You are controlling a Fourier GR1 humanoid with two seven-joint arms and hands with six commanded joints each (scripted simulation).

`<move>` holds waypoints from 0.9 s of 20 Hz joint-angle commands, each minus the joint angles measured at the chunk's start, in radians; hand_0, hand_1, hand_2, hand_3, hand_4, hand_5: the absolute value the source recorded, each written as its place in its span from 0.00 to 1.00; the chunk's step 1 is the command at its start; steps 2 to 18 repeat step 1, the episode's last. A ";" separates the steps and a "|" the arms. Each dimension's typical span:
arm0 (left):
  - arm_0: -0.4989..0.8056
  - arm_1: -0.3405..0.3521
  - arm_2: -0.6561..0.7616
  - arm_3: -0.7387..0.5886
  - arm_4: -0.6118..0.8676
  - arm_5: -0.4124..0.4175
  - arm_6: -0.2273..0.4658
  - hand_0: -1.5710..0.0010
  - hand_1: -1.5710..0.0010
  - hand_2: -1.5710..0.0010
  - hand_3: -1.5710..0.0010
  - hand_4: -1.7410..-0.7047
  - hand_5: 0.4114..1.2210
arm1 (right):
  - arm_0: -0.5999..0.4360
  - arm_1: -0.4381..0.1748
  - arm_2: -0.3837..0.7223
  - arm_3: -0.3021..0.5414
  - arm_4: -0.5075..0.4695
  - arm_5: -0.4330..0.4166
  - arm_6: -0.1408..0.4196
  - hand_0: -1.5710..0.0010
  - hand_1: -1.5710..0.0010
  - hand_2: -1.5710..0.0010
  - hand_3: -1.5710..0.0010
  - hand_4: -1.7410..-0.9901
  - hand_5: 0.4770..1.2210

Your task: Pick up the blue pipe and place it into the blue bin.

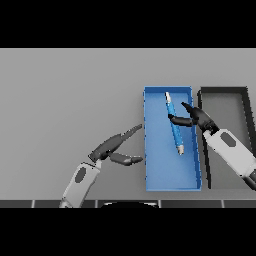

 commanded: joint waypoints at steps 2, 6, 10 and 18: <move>0.007 -0.001 -0.006 0.002 -0.003 0.000 -0.027 1.00 1.00 1.00 1.00 0.83 0.02 | -0.002 0.005 -0.005 0.006 -0.011 0.006 0.002 1.00 1.00 1.00 1.00 0.96 0.22; 0.007 -0.001 -0.006 0.002 -0.003 0.000 -0.027 1.00 1.00 1.00 1.00 0.83 0.02 | -0.002 0.005 -0.005 0.006 -0.011 0.006 0.002 1.00 1.00 1.00 1.00 0.96 0.22; 0.007 -0.001 -0.006 0.002 -0.003 0.000 -0.027 1.00 1.00 1.00 1.00 0.83 0.02 | -0.002 0.005 -0.005 0.006 -0.011 0.006 0.002 1.00 1.00 1.00 1.00 0.96 0.22; 0.007 -0.001 -0.006 0.002 -0.003 0.000 -0.027 1.00 1.00 1.00 1.00 0.83 0.02 | -0.002 0.005 -0.005 0.006 -0.011 0.006 0.002 1.00 1.00 1.00 1.00 0.96 0.22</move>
